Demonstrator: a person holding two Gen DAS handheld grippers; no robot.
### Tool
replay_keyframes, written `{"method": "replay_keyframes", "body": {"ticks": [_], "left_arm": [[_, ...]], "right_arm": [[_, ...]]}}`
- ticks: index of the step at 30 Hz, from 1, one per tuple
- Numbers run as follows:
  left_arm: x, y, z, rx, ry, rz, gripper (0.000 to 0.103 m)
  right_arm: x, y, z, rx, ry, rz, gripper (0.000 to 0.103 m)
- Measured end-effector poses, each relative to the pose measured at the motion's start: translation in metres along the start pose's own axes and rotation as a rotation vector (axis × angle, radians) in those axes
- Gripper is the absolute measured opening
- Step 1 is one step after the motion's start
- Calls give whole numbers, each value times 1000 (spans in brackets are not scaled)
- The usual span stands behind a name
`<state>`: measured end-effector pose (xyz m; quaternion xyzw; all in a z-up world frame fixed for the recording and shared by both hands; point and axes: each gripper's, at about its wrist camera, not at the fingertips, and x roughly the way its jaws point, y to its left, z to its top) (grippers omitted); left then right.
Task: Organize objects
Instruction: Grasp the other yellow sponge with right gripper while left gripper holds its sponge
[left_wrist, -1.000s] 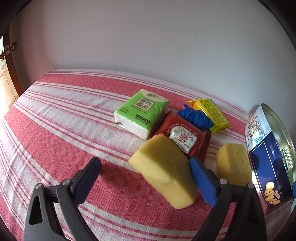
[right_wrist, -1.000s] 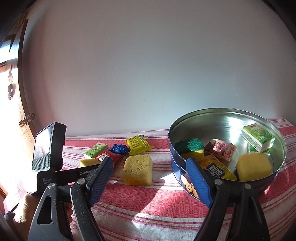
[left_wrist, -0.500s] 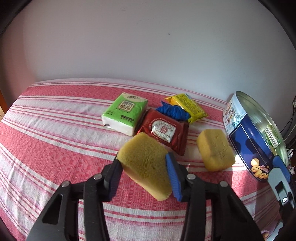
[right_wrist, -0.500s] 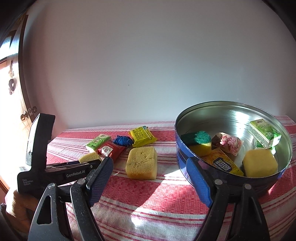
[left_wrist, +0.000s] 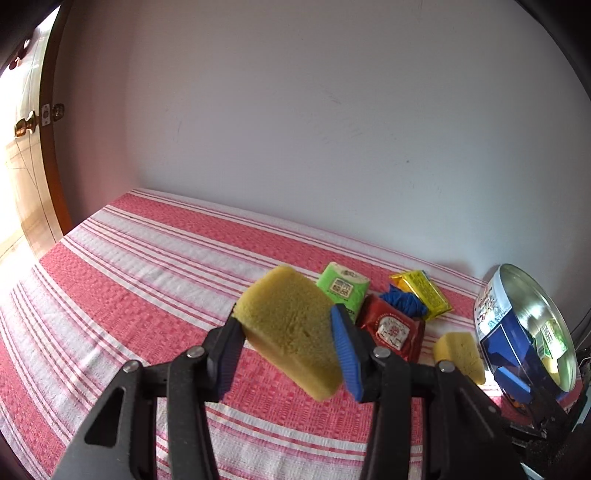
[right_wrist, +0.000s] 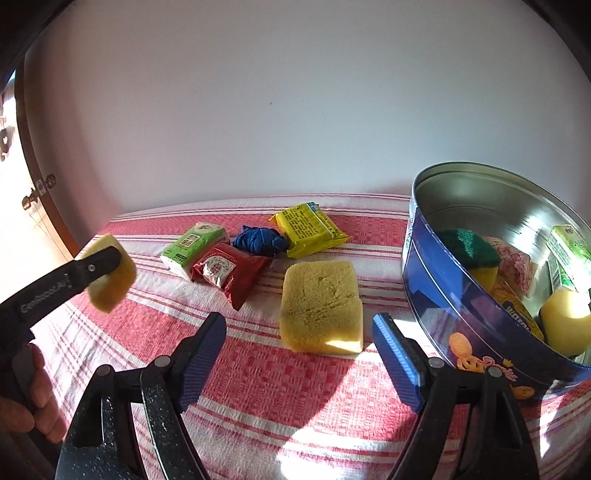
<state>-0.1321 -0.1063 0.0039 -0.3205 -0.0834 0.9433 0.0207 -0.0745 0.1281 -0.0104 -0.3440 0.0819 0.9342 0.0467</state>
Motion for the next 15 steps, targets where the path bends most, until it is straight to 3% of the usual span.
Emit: {"method": "replay_keyframes", "body": {"ticks": [6, 11, 13, 15], "left_arm": [[-2, -4, 0, 33, -24, 37, 46], [1, -6, -3, 43, -16, 50, 46], [2, -5, -4, 39, -13, 51, 46], [3, -5, -5, 43, -13, 57, 46]], "right_arm": [[31, 4, 13, 9, 74, -132, 83], [49, -1, 14, 33, 158, -145, 82], [49, -1, 14, 28, 164, -143, 76], [46, -1, 12, 22, 157, -133, 59]]}}
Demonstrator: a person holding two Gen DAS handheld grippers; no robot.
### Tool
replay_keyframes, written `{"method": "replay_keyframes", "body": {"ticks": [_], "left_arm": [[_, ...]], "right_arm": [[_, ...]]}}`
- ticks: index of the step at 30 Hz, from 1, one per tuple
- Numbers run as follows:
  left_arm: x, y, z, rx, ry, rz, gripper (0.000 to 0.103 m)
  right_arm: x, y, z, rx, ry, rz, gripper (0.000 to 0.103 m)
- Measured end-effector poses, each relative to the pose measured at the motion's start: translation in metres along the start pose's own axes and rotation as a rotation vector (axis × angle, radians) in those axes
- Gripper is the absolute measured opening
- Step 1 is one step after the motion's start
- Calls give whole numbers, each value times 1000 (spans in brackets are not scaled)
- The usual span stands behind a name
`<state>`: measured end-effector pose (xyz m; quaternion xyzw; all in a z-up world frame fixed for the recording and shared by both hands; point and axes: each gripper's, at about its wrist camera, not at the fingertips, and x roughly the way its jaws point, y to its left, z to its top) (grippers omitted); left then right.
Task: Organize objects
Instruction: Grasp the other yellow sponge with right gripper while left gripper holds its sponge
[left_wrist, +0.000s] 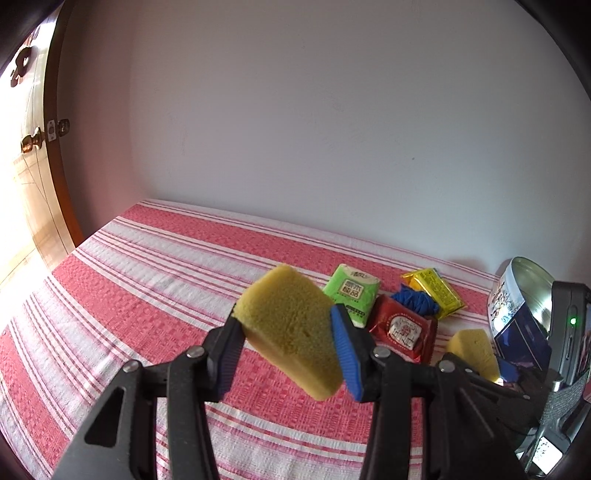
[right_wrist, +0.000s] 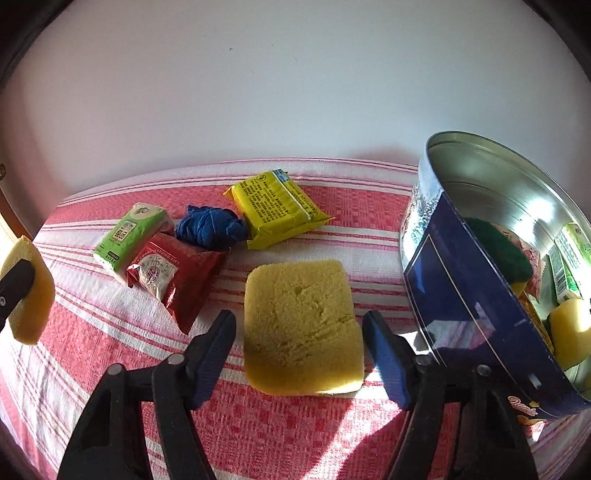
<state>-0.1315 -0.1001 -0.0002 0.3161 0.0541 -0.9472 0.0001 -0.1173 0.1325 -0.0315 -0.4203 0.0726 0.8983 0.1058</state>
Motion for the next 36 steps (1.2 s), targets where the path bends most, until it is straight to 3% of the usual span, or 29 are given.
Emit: {"method": "replay_keyframes", "body": {"ticks": [5, 11, 21, 36], "left_arm": [[4, -4, -3, 13, -1, 20, 46], [4, -15, -8, 51, -14, 25, 46], [-2, -30, -14, 111, -63, 58, 46], [-7, -43, -24, 136, -90, 65, 46]], "right_arm": [[-8, -4, -7, -3, -19, 63, 57], [-47, -12, -20, 4, -207, 157, 57], [-92, -4, -35, -69, -467, 90, 57], [-104, 8, -39, -114, -510, 58, 57]]}}
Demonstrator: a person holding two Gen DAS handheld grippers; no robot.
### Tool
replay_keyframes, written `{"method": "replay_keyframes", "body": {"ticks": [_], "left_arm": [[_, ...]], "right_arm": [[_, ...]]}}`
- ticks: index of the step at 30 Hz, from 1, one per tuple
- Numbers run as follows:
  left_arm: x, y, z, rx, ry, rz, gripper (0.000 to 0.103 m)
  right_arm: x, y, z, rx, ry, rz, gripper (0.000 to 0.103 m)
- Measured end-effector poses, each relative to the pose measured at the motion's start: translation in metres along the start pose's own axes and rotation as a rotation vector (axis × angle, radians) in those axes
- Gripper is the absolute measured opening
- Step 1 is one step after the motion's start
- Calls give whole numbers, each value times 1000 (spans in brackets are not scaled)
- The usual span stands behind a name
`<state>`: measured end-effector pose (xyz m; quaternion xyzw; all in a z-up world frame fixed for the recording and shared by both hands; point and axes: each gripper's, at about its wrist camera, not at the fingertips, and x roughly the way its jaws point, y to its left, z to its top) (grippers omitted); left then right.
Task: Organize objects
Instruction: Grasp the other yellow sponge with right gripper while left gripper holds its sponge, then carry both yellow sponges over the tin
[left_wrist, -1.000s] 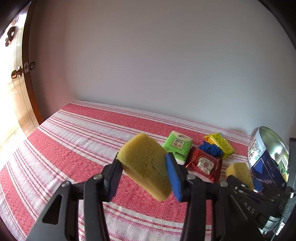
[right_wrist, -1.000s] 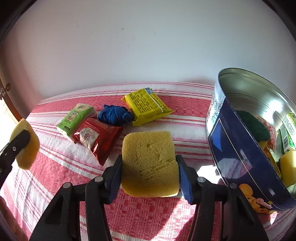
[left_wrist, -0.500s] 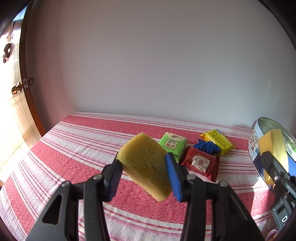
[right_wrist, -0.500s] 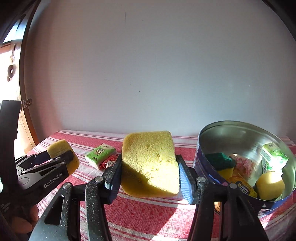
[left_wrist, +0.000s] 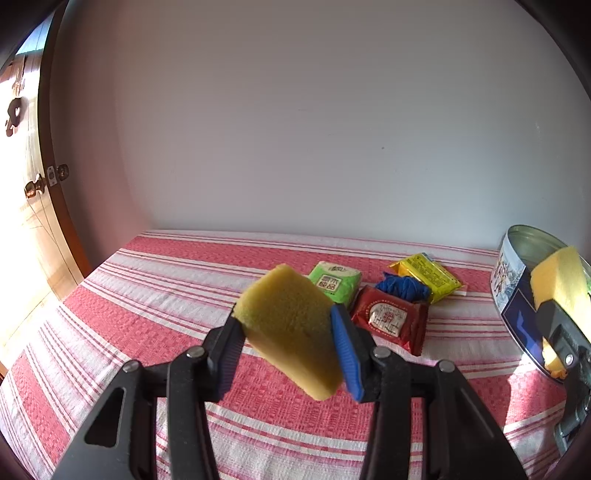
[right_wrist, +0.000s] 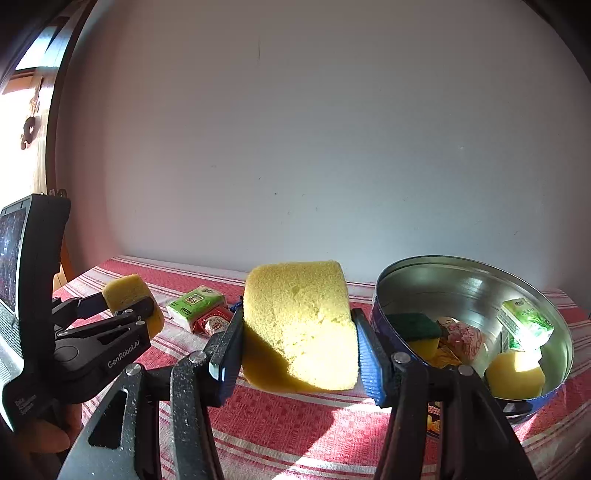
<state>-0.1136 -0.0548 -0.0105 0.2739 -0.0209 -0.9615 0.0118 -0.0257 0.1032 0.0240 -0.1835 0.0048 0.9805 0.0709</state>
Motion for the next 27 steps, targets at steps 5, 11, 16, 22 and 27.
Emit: {"method": "replay_keyframes", "body": {"ticks": [5, 11, 16, 22, 27], "left_arm": [[-7, -5, -3, -3, -14, 0, 46], [-13, -9, -6, -19, -14, 1, 46], [-22, -16, -10, -18, -17, -5, 46], [-30, -28, -13, -10, -24, -9, 46], [-36, -39, -16, -10, -24, -18, 46]], "right_arm": [[-6, -1, -1, -11, -4, -5, 57], [-2, -17, -6, -19, -4, -3, 57], [-5, -23, -6, -28, -8, -8, 57], [-6, -41, -9, -36, -15, -22, 57], [-5, -44, -10, -41, -21, -35, 57]]}}
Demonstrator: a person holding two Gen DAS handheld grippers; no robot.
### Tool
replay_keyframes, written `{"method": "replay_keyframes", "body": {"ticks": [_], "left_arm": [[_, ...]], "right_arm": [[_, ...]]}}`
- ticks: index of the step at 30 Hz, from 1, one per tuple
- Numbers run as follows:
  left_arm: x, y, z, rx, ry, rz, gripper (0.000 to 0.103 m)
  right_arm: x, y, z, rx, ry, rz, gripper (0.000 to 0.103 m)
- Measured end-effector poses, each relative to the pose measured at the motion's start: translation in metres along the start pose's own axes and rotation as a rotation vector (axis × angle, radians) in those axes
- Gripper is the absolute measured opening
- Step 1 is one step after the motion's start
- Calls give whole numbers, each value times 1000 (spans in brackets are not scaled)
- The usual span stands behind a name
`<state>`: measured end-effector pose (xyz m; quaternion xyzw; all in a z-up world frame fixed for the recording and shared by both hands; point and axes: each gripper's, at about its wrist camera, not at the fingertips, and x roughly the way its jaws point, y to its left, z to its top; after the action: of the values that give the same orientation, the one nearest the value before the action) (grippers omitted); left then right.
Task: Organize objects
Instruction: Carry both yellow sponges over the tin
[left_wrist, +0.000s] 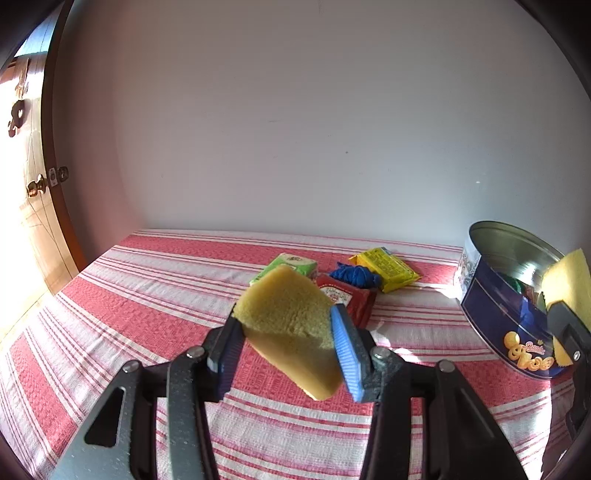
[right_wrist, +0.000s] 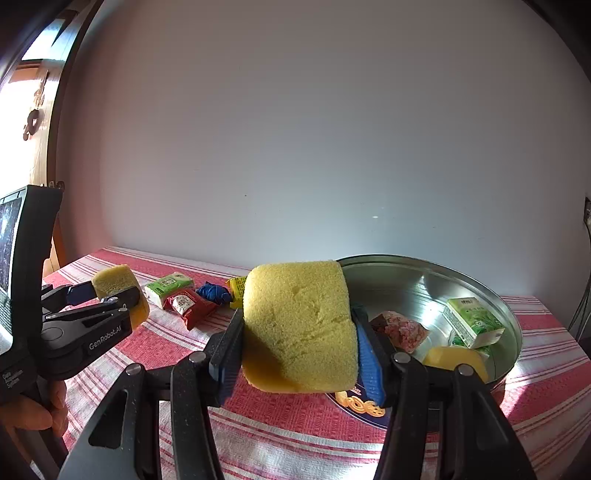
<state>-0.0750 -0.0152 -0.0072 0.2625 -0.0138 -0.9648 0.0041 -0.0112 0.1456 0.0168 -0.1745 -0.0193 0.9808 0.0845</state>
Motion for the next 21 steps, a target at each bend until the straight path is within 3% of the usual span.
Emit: {"method": "replay_keyframes", "body": {"ticks": [21], "left_arm": [[-30, -86, 15, 33, -43, -160, 46]], "right_arm": [[16, -65, 8, 52, -60, -125, 57]]}}
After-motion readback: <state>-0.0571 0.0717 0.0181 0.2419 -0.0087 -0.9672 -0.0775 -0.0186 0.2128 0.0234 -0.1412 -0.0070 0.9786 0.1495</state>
